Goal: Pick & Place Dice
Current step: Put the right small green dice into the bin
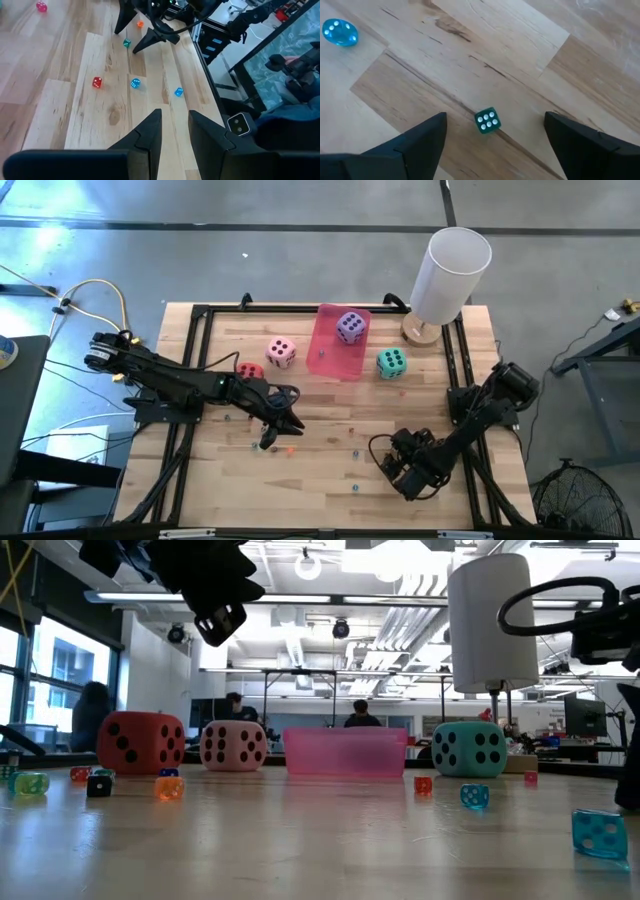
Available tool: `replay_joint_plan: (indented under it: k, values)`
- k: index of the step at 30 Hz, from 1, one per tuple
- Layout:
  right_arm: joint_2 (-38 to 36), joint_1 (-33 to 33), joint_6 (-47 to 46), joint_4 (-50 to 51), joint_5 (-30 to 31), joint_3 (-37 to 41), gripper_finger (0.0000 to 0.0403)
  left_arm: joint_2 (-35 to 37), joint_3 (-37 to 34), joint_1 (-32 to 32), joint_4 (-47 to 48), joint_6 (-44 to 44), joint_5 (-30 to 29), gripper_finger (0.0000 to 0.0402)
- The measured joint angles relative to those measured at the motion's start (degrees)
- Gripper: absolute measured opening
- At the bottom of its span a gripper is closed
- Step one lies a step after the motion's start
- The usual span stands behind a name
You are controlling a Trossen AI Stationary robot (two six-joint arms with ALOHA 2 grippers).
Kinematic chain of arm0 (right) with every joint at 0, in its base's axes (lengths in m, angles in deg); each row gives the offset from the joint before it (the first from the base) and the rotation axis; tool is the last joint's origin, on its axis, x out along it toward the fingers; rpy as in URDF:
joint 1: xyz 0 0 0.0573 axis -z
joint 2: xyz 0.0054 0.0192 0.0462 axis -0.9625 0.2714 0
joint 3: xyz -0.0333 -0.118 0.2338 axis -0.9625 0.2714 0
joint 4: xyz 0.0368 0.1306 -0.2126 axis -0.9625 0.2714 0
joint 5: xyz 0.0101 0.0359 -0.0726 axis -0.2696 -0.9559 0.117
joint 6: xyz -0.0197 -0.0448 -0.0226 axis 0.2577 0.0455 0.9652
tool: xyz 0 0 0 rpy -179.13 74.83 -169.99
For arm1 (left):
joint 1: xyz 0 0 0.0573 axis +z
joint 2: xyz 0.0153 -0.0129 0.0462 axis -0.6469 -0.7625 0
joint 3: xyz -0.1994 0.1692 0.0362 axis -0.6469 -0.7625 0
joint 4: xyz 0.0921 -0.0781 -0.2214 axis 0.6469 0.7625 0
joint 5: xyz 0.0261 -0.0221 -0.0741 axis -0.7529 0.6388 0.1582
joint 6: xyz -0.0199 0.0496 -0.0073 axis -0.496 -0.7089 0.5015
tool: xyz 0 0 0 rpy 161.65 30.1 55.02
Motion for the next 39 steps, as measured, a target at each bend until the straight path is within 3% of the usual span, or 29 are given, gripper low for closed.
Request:
replay_joint_plan:
  k: [12,39]
  values:
    - [0.1,0.1,-0.3,-0.6,0.7,0.1,0.0286,0.0,0.0,0.0,0.0,-2.4,0.0,0.0091]
    - [0.1,0.0,-0.3,-0.5,-4.0,0.1,0.0179,0.0,0.0,0.0,0.0,-2.4,0.0,0.0091]
